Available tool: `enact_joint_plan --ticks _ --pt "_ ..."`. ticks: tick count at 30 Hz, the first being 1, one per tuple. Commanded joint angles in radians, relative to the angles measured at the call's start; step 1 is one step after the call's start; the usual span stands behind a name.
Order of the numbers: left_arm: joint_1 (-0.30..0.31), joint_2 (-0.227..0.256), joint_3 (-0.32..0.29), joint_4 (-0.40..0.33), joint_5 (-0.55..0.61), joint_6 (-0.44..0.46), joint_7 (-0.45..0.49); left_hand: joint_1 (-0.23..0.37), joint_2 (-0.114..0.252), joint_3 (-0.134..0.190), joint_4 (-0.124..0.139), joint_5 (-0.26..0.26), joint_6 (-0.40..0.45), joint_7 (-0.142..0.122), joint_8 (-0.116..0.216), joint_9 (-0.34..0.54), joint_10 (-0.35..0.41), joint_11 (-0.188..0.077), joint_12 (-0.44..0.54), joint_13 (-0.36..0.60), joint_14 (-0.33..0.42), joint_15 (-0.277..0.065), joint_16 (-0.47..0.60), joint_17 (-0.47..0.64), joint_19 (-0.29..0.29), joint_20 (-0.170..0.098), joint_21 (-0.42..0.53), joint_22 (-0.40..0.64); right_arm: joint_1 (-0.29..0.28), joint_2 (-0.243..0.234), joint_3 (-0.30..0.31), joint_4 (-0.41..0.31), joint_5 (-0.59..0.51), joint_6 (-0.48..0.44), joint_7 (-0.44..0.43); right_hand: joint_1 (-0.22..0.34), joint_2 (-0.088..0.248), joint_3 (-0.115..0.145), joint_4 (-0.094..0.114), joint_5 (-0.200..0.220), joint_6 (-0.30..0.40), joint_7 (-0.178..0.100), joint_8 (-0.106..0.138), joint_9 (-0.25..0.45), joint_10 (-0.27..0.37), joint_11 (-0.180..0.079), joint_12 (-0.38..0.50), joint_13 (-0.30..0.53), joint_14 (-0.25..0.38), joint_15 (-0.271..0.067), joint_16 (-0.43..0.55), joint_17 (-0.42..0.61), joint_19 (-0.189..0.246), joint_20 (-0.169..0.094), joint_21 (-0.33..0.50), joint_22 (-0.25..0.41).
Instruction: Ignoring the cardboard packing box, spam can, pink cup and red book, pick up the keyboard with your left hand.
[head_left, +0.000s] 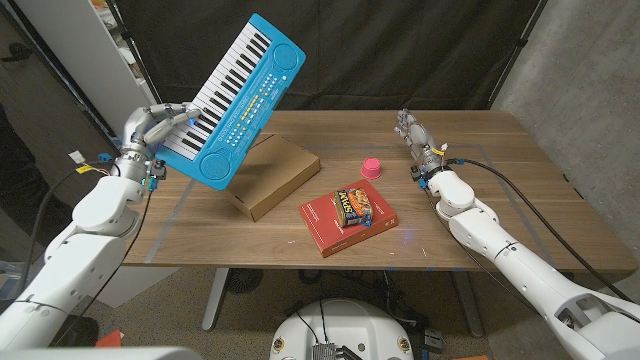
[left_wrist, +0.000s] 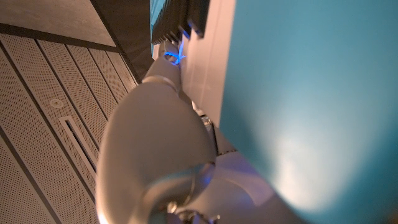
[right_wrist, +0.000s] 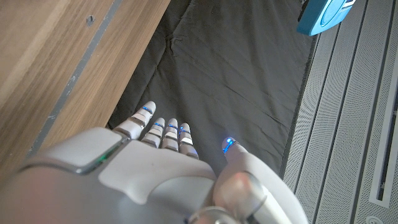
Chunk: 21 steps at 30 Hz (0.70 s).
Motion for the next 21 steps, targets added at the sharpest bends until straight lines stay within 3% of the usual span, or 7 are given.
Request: enact_joint_plan --ticks 1,12,21 --pt "-0.039 0.002 0.015 0.035 -0.001 -0.03 -0.022 0.096 0.106 0.019 0.008 0.002 0.058 -0.049 -0.001 0.001 0.121 -0.111 0.0 0.004 0.15 -0.143 0.0 0.005 -0.025 -0.019 0.008 0.001 0.025 0.01 -0.01 0.016 -0.02 -0.007 -0.007 0.01 0.034 0.001 -0.006 0.005 0.003 0.003 0.004 0.002 0.006 0.002 -0.002 0.003 0.005 0.0 -0.001 0.001 0.009 -0.041 0.002 0.003" --pt "-0.084 0.031 0.037 0.084 -0.007 -0.038 -0.055 0.095 0.104 0.02 0.008 0.002 0.061 -0.052 -0.003 0.001 0.123 -0.112 -0.006 0.005 0.151 -0.144 -0.001 0.007 -0.031 -0.019 0.02 -0.001 0.015 0.008 -0.005 -0.005 -0.045 -0.023 -0.054 0.011 0.032 0.002 -0.007 0.005 0.007 0.004 0.005 0.002 0.011 0.004 0.0 0.003 0.01 -0.001 0.0 0.001 0.014 -0.041 0.003 0.003" --pt "-0.106 0.045 0.081 0.094 -0.013 0.008 -0.037 0.093 0.103 0.021 0.008 0.003 0.062 -0.05 -0.006 0.001 0.126 -0.111 -0.009 0.007 0.15 -0.143 -0.002 0.009 -0.034 -0.021 0.029 -0.004 -0.013 -0.004 0.006 -0.007 -0.022 -0.036 -0.052 0.011 0.032 0.002 -0.008 0.005 0.008 0.003 0.004 0.002 0.012 0.004 0.0 0.003 0.011 -0.001 0.0 0.001 0.015 -0.041 0.003 0.003"
